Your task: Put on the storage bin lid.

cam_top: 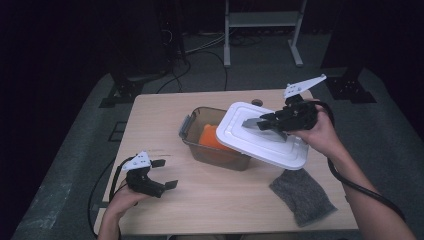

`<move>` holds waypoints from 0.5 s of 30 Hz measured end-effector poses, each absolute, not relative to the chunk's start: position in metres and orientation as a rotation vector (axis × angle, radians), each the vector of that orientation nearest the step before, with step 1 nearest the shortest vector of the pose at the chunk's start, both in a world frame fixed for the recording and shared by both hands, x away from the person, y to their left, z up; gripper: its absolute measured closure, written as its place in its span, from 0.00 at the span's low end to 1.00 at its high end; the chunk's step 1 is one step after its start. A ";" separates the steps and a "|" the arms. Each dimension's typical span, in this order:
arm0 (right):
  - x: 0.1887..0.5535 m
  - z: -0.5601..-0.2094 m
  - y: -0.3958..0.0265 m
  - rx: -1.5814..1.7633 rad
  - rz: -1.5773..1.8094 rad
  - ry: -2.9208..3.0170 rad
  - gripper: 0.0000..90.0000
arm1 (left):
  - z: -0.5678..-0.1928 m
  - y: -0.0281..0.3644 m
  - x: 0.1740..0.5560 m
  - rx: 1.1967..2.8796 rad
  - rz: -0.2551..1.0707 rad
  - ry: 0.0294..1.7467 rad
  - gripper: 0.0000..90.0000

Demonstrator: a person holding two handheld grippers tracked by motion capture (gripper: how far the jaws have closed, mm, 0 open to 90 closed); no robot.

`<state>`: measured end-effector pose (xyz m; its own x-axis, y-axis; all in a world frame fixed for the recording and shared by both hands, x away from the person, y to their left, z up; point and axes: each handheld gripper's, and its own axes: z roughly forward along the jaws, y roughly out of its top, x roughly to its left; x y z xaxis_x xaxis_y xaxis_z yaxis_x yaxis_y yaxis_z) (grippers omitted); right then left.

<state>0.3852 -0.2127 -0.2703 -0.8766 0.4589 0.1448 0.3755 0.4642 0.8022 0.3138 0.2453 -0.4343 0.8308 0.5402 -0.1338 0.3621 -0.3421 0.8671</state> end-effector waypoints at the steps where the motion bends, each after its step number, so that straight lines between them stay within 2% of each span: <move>1: 0.385 -0.270 -0.213 0.745 1.394 2.609 0.73 | -0.434 0.245 0.314 1.968 0.214 0.669 0.03; 15: 0.410 -0.275 -0.178 0.686 1.407 2.648 0.73 | -0.435 0.245 0.314 1.967 0.209 0.667 0.03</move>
<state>0.4101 -0.1777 -0.2750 -0.8986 0.4134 0.1471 0.3532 0.4827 0.8014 0.3141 0.2448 -0.4353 0.8325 0.5368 -0.1369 0.3628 -0.3415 0.8671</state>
